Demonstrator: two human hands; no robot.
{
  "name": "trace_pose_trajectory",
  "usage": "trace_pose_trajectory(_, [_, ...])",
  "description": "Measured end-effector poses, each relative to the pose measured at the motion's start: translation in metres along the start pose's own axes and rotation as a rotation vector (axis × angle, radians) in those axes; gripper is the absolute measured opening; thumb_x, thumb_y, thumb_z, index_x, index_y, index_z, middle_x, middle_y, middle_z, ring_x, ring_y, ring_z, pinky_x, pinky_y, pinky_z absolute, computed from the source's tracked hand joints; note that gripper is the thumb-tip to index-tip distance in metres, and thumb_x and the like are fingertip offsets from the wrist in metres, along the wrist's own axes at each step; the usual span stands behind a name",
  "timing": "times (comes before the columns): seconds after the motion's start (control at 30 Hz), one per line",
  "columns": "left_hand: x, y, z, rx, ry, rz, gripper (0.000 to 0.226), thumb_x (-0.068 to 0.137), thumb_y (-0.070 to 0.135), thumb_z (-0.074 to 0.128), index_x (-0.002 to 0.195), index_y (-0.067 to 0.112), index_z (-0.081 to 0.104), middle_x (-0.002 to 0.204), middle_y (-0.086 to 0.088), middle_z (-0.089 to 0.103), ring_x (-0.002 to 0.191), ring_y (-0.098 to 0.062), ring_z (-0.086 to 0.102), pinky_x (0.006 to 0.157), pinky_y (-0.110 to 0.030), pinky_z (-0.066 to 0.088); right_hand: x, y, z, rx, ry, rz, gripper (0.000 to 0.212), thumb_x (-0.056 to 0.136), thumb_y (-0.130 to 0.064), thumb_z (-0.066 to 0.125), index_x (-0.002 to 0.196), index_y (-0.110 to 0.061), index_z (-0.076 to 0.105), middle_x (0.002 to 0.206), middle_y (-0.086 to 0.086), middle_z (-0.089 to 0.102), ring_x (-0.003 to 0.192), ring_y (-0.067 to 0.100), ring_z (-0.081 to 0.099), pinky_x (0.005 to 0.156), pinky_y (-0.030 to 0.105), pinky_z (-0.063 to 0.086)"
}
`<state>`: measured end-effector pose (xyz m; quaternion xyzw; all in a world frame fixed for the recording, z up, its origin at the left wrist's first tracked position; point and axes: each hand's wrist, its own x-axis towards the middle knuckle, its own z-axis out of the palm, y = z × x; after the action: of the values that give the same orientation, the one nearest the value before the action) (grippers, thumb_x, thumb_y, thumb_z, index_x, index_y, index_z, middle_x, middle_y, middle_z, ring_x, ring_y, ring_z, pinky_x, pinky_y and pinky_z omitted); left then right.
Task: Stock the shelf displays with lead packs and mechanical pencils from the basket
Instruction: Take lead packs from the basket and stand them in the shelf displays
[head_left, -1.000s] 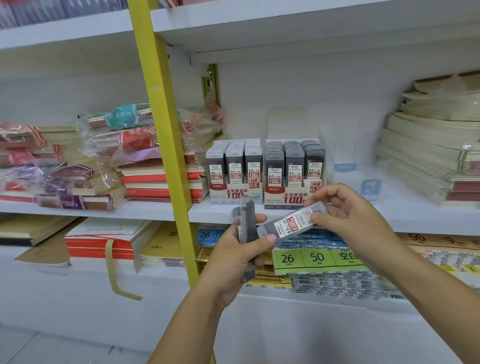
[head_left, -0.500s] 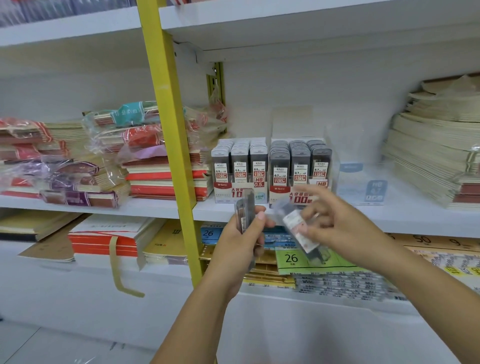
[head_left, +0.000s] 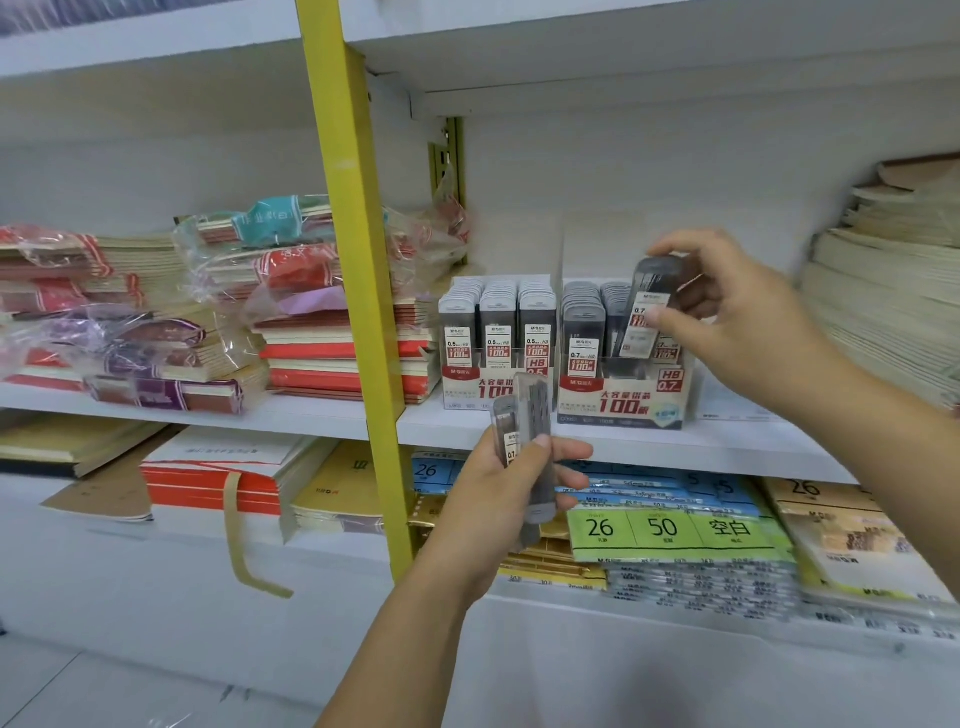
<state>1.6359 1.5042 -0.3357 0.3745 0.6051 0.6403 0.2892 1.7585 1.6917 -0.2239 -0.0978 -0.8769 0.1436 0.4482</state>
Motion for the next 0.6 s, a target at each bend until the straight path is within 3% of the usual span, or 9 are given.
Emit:
trace_pose_trajectory(0.07, [-0.001,0.000,0.001,0.018,-0.007,0.001,0.031,0.102,0.049,0.045,0.105,0.037,0.073,0.094,0.004,0.077,0.078,-0.005,0.070,0.056,-0.019,0.047,-0.003,0.007,0.007,-0.055,-0.037,0.016,0.049,0.080,-0.018,0.074,0.114,-0.045,0.050,0.096,-0.015,0.053,0.081,0.004,0.058,0.070,0.016,0.044])
trace_pose_trajectory(0.2, [-0.002,0.000,0.003,-0.001,-0.002,0.024,0.023,0.102,0.047,0.048,0.100,0.049,0.071,0.099,0.002,0.078,0.080,-0.010,0.070,0.078,-0.038,0.047,-0.012,0.015,0.019,-0.305,-0.029,0.030,0.046,0.085,-0.025,0.070,0.129,-0.031,0.058,0.101,-0.007,0.040,0.099,0.012,0.039,0.083,0.030,0.037])
trace_pose_trajectory(0.3, [-0.002,-0.001,0.004,0.010,-0.011,0.031,0.022,0.101,0.048,0.050,0.110,0.043,0.069,0.102,0.006,0.078,0.082,-0.010,0.072,0.083,-0.036,0.052,-0.023,0.010,0.021,-0.393,0.014,0.028,0.053,0.089,-0.025,0.065,0.140,-0.025,0.050,0.112,0.003,0.046,0.110,0.021,0.036,0.090,0.032,0.033])
trace_pose_trajectory(0.37, [-0.002,-0.001,0.006,0.001,-0.035,0.050,0.022,0.101,0.044,0.051,0.120,0.040,0.061,0.107,0.008,0.077,0.087,-0.010,0.073,0.082,-0.033,0.056,-0.037,0.005,0.023,-0.325,0.091,0.003,0.049,0.091,-0.021,0.063,0.138,-0.018,0.051,0.113,0.005,0.050,0.108,0.020,0.040,0.090,0.024,0.029])
trace_pose_trajectory(0.43, [-0.003,0.001,0.010,-0.034,-0.055,0.060,0.025,0.101,0.039,0.053,0.126,0.035,0.057,0.109,0.008,0.077,0.087,-0.009,0.073,0.075,-0.024,0.057,-0.053,-0.004,0.025,-0.131,0.135,-0.010,0.033,0.093,-0.023,0.057,0.126,-0.020,0.061,0.102,-0.006,0.053,0.095,0.010,0.048,0.082,0.013,0.031])
trace_pose_trajectory(0.53, [-0.006,0.003,0.016,-0.070,-0.081,0.054,0.025,0.101,0.034,0.056,0.125,0.027,0.059,0.107,0.002,0.077,0.084,-0.009,0.074,0.068,-0.018,0.056,-0.064,-0.014,0.028,0.165,-0.035,0.105,0.024,0.094,-0.030,0.055,0.115,-0.033,0.065,0.099,-0.019,0.060,0.089,0.000,0.055,0.075,0.007,0.039])
trace_pose_trajectory(0.6, [-0.009,0.003,0.020,-0.070,-0.104,0.043,0.025,0.100,0.034,0.058,0.124,0.027,0.059,0.105,0.001,0.078,0.082,-0.009,0.074,0.065,-0.017,0.055,-0.066,-0.017,0.029,0.307,-0.153,0.190,0.025,0.094,-0.031,0.058,0.115,-0.041,0.064,0.102,-0.019,0.065,0.093,0.001,0.059,0.080,0.012,0.044])
